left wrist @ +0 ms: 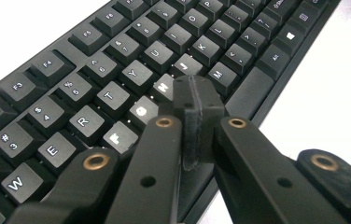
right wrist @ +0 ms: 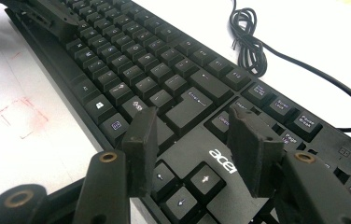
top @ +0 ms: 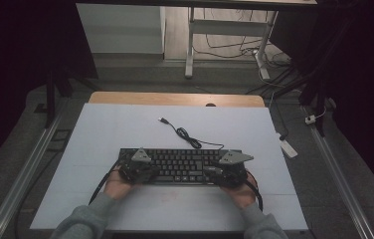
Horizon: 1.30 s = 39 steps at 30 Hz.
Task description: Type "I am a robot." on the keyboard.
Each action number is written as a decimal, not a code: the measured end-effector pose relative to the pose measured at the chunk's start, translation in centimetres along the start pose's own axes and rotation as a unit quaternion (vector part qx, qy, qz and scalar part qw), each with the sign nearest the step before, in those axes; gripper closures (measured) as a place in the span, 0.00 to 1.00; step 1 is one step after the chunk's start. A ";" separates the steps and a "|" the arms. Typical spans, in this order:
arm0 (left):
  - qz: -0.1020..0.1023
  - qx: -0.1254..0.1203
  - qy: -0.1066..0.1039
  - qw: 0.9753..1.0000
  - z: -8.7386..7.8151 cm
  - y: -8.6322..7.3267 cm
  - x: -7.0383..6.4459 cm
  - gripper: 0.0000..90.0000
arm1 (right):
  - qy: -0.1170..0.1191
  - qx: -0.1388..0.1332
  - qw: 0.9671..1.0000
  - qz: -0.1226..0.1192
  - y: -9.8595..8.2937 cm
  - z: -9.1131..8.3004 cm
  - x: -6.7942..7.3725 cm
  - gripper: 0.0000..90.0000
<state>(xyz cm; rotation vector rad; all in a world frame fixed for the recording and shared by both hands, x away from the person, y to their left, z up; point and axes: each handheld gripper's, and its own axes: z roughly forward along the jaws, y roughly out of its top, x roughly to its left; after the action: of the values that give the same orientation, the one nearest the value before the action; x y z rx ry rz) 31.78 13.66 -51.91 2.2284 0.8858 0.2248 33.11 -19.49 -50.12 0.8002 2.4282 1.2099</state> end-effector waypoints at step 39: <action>-0.082 -0.061 0.023 0.995 -5.2 -1.2 3.4 0.33 | -0.002 -0.001 1.000 0.000 -0.1 0.0 -0.1 0.59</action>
<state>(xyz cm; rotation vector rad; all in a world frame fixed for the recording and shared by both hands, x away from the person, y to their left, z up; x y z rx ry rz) 31.59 19.39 -49.22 2.0344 1.0456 0.2478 33.18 -19.59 -50.17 0.8013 2.4227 1.2093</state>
